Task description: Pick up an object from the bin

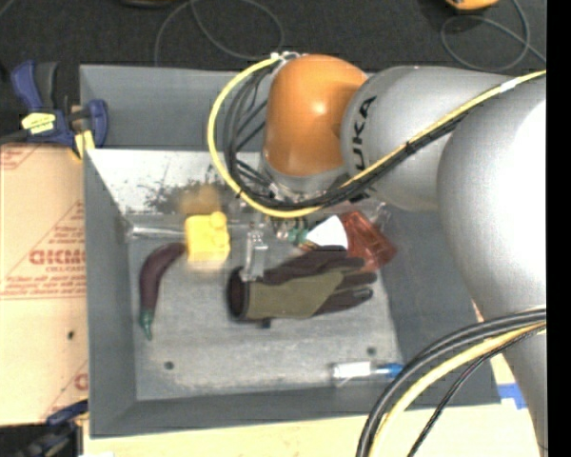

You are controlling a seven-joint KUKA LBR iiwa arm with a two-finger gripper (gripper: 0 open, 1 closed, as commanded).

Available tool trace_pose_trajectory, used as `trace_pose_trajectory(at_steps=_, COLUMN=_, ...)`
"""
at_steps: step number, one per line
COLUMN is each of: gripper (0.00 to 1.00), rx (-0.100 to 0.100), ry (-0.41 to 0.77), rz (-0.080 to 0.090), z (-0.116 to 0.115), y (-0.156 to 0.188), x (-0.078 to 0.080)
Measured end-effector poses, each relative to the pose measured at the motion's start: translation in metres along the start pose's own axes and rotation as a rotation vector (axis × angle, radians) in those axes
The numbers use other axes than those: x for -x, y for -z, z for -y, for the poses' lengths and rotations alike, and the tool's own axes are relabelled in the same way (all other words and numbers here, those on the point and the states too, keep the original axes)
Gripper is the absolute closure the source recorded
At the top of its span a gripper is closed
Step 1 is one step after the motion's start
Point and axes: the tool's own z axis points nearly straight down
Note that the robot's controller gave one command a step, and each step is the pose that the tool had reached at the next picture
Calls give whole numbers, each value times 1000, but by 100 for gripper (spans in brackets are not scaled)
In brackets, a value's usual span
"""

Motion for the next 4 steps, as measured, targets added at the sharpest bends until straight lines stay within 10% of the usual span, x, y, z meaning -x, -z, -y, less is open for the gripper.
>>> trace_pose_trajectory(at_steps=3, gripper=0, rx=1, ry=11, rz=7, z=43, y=-34, x=-44)
trace_pose_trajectory(at_steps=4, gripper=100, rx=2, ry=-13, rz=12, z=46, y=-71, x=-44)
